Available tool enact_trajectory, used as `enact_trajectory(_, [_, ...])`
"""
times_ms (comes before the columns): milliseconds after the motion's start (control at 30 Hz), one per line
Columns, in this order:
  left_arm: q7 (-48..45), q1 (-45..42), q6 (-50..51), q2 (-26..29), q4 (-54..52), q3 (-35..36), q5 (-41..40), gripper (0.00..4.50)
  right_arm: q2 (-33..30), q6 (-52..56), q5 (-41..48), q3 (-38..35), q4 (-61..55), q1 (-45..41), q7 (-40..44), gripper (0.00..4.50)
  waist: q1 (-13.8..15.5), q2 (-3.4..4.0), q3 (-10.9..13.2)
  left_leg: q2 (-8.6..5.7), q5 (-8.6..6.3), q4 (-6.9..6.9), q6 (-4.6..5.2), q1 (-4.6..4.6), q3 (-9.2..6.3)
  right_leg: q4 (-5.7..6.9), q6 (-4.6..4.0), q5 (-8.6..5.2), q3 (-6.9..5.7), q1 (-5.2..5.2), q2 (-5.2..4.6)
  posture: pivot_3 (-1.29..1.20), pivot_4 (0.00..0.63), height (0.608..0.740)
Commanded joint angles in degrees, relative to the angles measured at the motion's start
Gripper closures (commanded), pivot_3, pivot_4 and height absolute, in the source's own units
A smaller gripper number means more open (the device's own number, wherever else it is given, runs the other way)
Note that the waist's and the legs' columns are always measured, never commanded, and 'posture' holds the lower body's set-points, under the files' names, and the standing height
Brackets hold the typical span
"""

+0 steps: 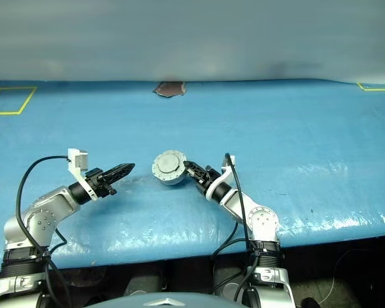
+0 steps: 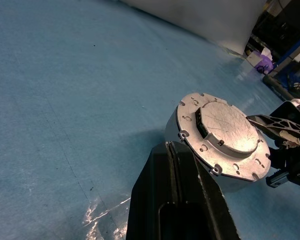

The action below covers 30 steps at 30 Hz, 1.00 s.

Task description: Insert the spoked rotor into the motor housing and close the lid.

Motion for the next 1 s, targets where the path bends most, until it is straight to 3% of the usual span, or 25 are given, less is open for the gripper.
enact_trajectory(33, [1.89,0.34,0.81,-4.12,-2.04,2.87,-5.59,3.91,7.10,-2.48,5.19,-0.48,-6.46,-3.57,0.54,3.31,0.05,0.00,0.02,0.00,0.00,0.02,0.00,-0.02,0.00,-0.01,0.01,0.01,0.00,0.00,-0.01,0.00,0.150,0.740])
enact_trajectory(200, [4.55,1.42,3.51,-8.97,-2.41,4.82,-11.98,2.24,6.50,-5.09,5.83,-1.79,-6.10,-6.27,-0.72,3.31,0.02,-0.03,0.05,0.01,0.00,0.05,0.00,-0.05,-0.05,-0.01,0.05,0.03,0.00,0.00,0.05,0.00,0.150,0.740])
enact_trajectory(433, [7.59,1.44,8.49,-11.06,-1.59,6.33,-19.84,0.04,6.11,-5.46,6.37,-1.76,-6.55,-7.49,-1.34,3.31,0.08,-0.03,0.06,-0.02,0.00,0.06,0.00,-0.09,-0.10,-0.02,0.05,0.03,0.01,0.02,0.05,0.00,0.150,0.740])
enact_trajectory(667, [9.64,1.34,13.97,-11.07,-0.88,5.81,-25.71,0.04,6.27,-4.54,6.10,-0.69,-6.91,-6.99,-1.26,3.31,0.00,-0.02,0.06,-0.02,0.00,0.07,0.00,-0.08,-0.11,-0.01,0.04,0.03,0.00,0.02,0.08,0.00,0.150,0.740])
enact_trajectory(1000, [14.64,-3.86,12.32,-17.33,3.01,6.79,-29.18,0.04,6.13,-2.24,5.70,1.80,-8.99,-6.23,-0.17,3.31,0.26,-0.03,0.07,-0.04,0.00,0.15,0.00,-0.13,-0.12,-0.02,0.07,0.04,0.00,0.02,0.07,0.00,0.150,0.740])
